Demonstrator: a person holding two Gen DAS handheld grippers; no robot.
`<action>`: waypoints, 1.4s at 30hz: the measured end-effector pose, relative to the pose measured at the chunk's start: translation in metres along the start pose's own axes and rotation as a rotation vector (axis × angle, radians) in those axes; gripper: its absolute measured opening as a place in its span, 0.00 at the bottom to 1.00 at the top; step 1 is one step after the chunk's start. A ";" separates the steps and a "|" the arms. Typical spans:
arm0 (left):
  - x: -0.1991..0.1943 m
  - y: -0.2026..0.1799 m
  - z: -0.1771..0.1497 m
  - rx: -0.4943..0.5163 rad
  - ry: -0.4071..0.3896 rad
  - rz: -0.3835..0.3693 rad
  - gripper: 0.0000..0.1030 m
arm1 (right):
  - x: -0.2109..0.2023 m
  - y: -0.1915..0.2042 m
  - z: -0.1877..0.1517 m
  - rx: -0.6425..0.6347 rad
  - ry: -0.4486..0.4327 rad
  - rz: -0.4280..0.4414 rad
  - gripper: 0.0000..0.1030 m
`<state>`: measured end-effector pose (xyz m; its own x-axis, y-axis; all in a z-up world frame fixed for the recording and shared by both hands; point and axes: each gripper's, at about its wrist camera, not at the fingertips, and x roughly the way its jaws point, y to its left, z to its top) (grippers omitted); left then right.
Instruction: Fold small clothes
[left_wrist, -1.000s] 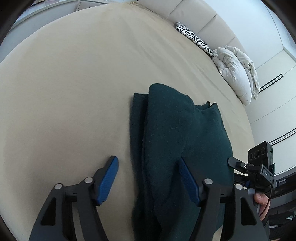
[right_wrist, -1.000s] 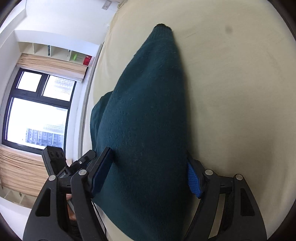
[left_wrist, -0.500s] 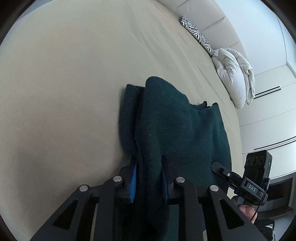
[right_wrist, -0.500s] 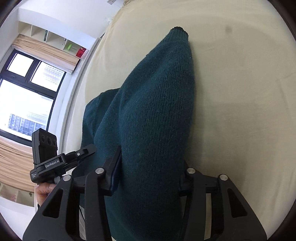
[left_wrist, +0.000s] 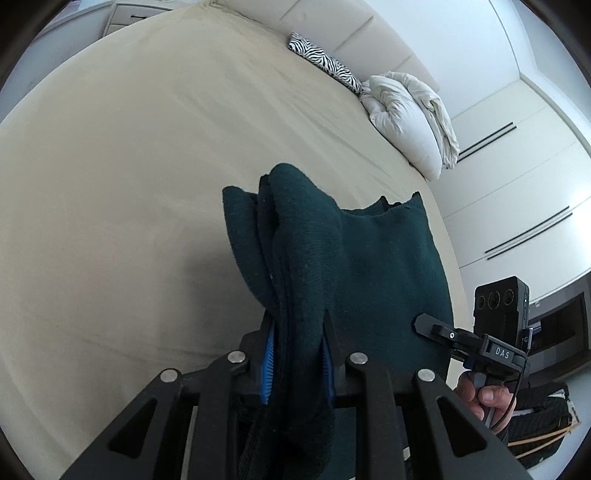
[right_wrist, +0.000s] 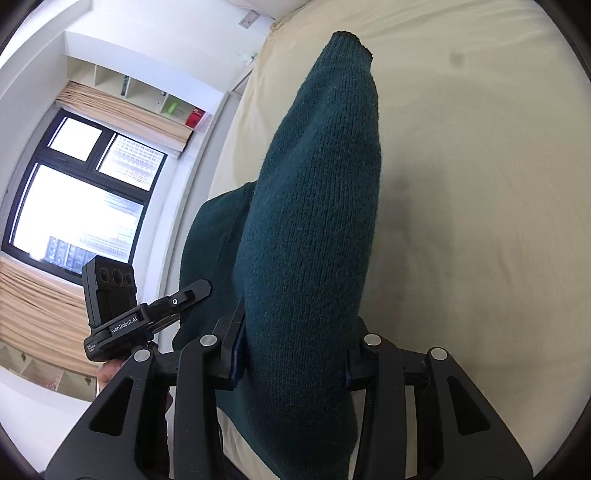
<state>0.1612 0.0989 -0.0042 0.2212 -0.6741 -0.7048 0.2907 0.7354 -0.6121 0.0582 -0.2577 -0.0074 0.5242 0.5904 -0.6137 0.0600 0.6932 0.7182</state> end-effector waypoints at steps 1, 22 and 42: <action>0.001 -0.005 -0.012 0.014 0.003 0.009 0.22 | -0.009 -0.002 -0.009 -0.001 -0.004 0.004 0.35; 0.072 0.009 -0.080 -0.005 0.031 0.105 0.31 | -0.043 -0.071 -0.090 0.079 -0.170 -0.194 0.49; 0.070 0.022 -0.094 0.044 -0.007 0.149 0.31 | 0.008 -0.021 -0.107 -0.166 -0.165 -0.398 0.51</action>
<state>0.0951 0.0744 -0.1006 0.2708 -0.5586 -0.7840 0.2944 0.8234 -0.4851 -0.0293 -0.2233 -0.0623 0.6173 0.2004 -0.7608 0.1542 0.9175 0.3667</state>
